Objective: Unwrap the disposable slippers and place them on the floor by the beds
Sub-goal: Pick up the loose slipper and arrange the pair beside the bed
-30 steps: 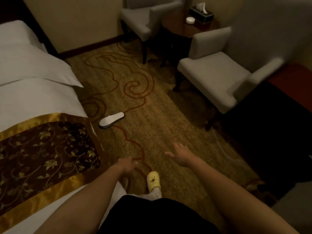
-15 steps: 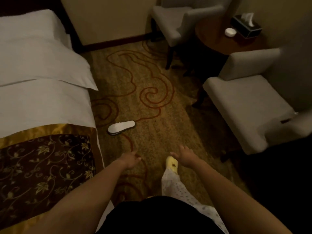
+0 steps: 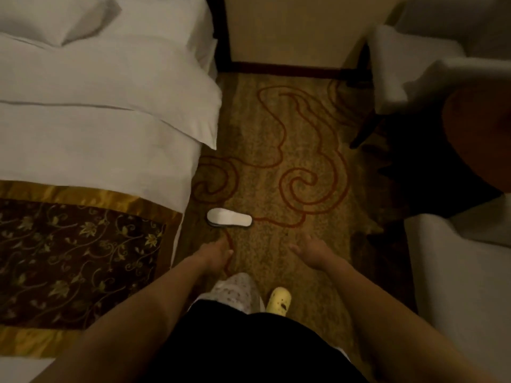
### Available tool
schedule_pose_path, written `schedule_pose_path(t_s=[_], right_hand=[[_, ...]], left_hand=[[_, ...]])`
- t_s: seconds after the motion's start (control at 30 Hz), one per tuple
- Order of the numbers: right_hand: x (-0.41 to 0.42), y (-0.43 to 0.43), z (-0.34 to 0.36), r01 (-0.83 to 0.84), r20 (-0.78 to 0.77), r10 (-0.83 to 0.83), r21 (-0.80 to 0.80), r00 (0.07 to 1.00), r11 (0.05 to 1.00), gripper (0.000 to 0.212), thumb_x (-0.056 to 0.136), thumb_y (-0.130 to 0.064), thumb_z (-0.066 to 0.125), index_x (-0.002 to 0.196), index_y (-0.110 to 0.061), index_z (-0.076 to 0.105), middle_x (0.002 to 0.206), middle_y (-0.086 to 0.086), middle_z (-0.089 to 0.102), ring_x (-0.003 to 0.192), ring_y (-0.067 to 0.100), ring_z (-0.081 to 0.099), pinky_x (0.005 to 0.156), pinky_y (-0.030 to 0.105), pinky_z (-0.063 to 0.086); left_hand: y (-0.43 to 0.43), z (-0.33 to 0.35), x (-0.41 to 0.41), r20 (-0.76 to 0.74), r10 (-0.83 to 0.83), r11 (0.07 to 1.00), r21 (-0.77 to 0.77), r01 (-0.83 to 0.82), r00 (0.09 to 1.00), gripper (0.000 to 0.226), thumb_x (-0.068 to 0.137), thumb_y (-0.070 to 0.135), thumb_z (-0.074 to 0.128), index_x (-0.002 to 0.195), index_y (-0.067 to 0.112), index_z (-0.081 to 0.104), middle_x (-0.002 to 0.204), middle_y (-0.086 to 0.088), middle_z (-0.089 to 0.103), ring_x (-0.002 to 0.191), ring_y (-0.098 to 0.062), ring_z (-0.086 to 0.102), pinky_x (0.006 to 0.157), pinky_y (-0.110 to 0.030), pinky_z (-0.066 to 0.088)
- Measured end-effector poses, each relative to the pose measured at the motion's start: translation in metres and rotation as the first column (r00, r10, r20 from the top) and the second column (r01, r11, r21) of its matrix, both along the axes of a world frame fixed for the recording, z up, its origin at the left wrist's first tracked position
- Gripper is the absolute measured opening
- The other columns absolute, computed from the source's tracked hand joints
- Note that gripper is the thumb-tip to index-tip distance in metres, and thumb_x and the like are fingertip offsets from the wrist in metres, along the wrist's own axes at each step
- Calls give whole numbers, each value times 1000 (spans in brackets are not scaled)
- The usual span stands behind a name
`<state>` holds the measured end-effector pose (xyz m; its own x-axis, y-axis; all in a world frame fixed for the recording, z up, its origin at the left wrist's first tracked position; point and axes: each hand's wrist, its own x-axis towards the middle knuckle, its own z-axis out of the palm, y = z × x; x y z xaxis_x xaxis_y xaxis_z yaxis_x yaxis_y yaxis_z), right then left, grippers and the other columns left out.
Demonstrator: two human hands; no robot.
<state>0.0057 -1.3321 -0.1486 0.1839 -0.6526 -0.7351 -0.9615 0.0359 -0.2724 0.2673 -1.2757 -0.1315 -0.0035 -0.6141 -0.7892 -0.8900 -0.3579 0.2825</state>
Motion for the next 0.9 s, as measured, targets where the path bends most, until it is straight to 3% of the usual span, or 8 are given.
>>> schedule_pose_path(t_s=[0.27,0.37,0.47,0.6,0.77,0.9], right_hand=[[32,-121,-10,-191,-15,191,33,981,981,74,92,-56,37,143,-4,24,150,20,29,137,34,29,110,38,26],[52,-170,-8,-301,-39,304,64,952,951,75,91,-58,35,147,-12,17,153,17,23,140,32,24,114,41,21],[76,-222,-8,-440,-33,442,51,896,896,64,92,-56,33,144,-19,28,150,17,29,135,35,31,112,44,27],[113,-271,-2,-472,32,472,35,881,881,71,89,-57,39,142,-10,30,147,16,35,133,32,36,111,44,30],[156,-324,-11,-695,57,694,4,718,719,65,92,-49,41,139,-6,32,145,20,37,132,34,37,107,40,31],[179,-361,-19,-843,71,841,-1,536,537,64,93,-49,41,139,-5,32,144,19,38,131,34,38,106,40,32]], left_hand=[[-79,-20,27,-16,199,979,42,-198,980,61,97,45,33,149,15,19,153,-14,30,139,-33,31,115,-40,27],[-112,-25,39,-2,273,960,71,-272,962,62,97,45,31,149,14,17,153,-14,29,139,-32,31,116,-38,26],[-142,-27,49,5,378,924,57,-377,926,61,97,45,30,147,11,21,150,-16,34,136,-33,35,113,-38,29],[-171,-24,55,-8,486,873,55,-485,874,63,97,45,31,149,12,16,153,-16,28,139,-32,31,115,-40,27],[-187,-30,46,-4,671,740,51,-670,741,57,97,41,34,145,12,25,149,-15,35,135,-31,37,113,-41,31],[-191,-35,18,66,837,540,68,-839,544,58,98,41,34,147,12,23,152,-14,31,137,-31,34,113,-41,30]])
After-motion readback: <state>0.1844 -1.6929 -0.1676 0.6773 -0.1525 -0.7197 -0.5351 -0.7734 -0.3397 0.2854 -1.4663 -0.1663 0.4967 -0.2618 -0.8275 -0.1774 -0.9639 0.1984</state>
